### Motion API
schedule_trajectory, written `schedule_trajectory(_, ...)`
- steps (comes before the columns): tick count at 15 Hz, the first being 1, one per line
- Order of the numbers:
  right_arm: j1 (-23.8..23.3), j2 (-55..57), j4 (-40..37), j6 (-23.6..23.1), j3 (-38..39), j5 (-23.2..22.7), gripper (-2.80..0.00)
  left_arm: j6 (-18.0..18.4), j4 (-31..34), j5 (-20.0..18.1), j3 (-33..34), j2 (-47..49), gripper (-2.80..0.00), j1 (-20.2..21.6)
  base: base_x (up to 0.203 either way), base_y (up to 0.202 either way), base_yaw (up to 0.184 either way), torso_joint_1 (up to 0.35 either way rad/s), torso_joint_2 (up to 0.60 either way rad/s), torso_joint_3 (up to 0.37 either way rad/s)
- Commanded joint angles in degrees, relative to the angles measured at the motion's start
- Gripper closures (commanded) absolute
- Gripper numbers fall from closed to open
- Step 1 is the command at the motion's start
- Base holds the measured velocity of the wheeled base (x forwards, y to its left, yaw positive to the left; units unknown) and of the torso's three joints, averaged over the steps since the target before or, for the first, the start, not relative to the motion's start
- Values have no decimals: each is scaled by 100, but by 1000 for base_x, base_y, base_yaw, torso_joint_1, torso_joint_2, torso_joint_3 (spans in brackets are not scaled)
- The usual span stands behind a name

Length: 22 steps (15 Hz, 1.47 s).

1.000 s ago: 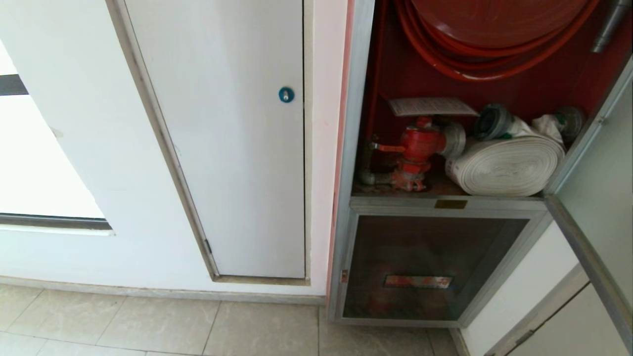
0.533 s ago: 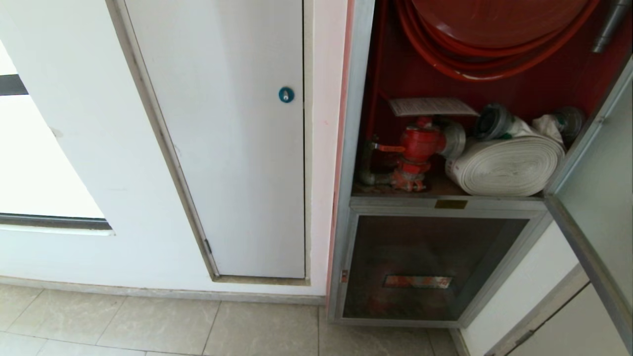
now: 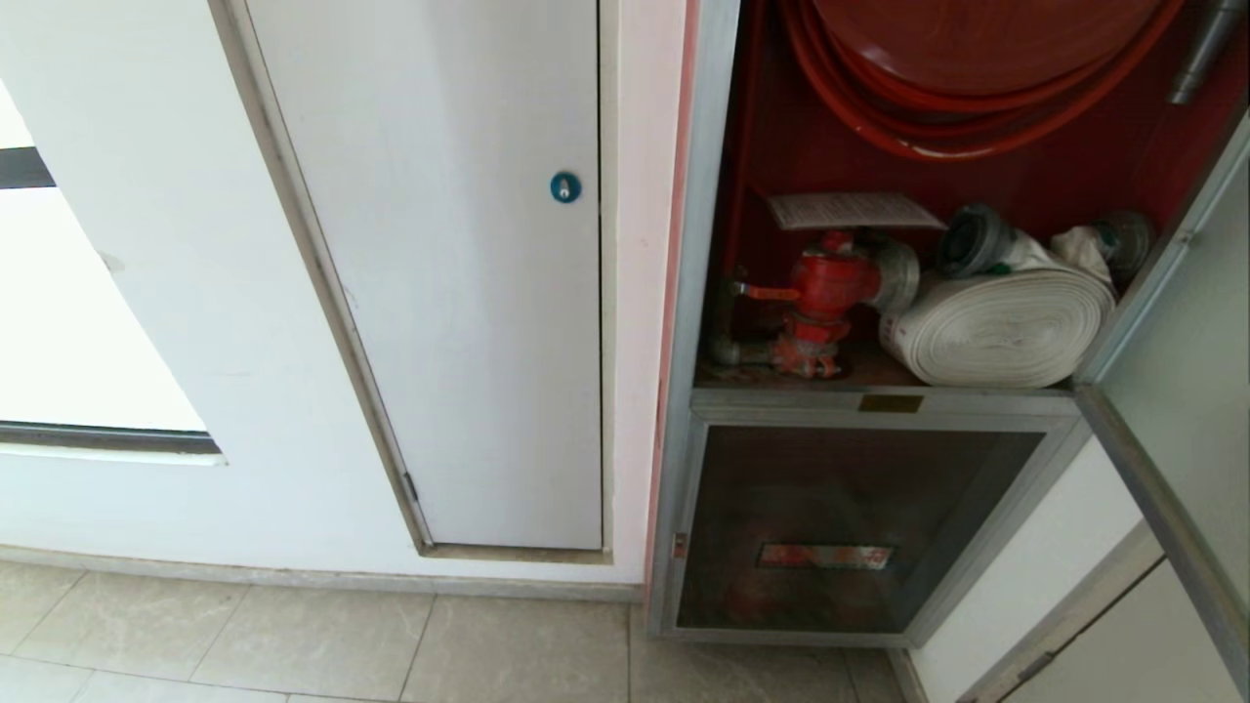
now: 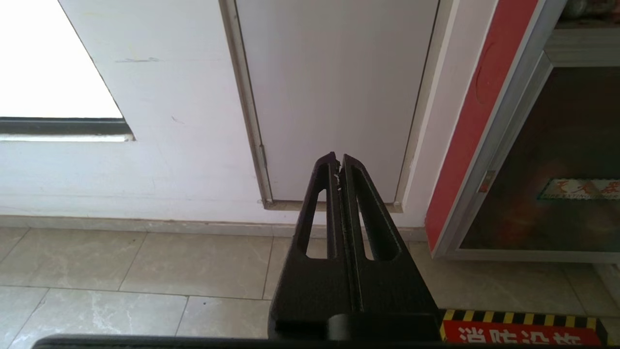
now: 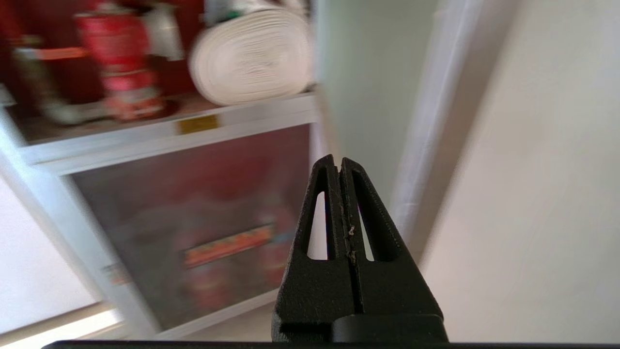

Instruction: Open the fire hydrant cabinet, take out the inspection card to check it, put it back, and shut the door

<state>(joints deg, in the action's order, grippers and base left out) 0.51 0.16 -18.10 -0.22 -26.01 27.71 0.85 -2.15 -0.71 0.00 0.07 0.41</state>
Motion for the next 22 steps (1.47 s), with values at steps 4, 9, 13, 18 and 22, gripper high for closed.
schedule_trajectory(4, 9, 64, -553, -288, -353, 108, 0, 3, -5, 0, 79, 1, 0, 2, 0, 0, 0, 0, 0, 0)
schedule_trajectory(9, 10, 205, -1158, -301, -809, 1060, 0, 3, -5, 0, 79, 1, 0, 2, 0, 0, 0, 0, 0, 0)
schedule_trajectory(13, 10, 214, -1214, -303, -934, 1941, 0, 3, -5, 0, 79, 1, 0, 2, 0, 0, 0, 0, 0, 0)
schedule_trajectory(18, 2, 236, -1213, -399, -1053, 2563, 0, 3, -5, 0, 79, 1, 0, 2, 0, 0, 0, 0, 0, 0)
schedule_trajectory(22, 10, 478, -1036, -399, -1152, 2529, 0, 3, -5, 0, 79, 1, 0, 2, 0, 0, 0, 0, 0, 0)
